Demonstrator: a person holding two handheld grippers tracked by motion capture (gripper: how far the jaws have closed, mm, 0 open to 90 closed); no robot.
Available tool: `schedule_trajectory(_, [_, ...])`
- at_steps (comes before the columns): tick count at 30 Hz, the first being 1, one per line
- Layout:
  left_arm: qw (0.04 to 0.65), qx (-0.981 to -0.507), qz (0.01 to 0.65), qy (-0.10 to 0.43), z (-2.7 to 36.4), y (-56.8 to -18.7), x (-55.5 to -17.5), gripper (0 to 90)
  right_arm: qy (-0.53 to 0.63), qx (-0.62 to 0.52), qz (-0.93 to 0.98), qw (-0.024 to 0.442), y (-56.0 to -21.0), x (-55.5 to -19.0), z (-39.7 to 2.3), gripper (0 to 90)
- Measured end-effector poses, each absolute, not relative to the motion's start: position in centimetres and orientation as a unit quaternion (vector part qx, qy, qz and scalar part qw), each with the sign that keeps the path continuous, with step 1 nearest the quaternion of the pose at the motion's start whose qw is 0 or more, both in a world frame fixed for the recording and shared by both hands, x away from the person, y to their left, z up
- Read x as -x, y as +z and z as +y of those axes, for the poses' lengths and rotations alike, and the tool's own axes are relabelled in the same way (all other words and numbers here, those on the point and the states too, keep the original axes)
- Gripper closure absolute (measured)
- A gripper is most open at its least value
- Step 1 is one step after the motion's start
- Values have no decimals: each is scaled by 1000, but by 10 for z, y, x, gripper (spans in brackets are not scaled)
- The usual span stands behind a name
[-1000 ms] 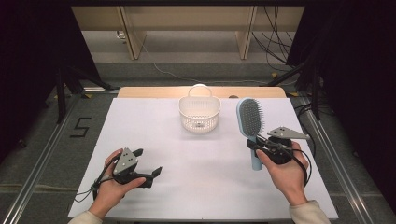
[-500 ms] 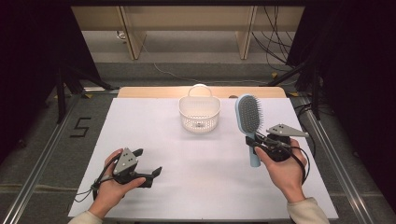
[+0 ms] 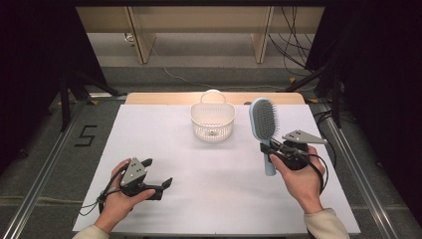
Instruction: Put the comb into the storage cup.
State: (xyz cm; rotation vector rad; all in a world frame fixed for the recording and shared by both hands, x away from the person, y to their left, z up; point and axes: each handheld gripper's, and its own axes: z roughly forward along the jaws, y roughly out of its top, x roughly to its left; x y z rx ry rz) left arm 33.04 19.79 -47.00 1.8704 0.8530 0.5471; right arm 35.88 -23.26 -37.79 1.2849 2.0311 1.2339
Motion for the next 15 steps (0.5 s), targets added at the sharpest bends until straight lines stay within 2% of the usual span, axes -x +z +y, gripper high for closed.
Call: schedule_trajectory(15, [485,-769,351,224,198,-470,-330,45,451,-463,731,219,-376,-362,-231,705])
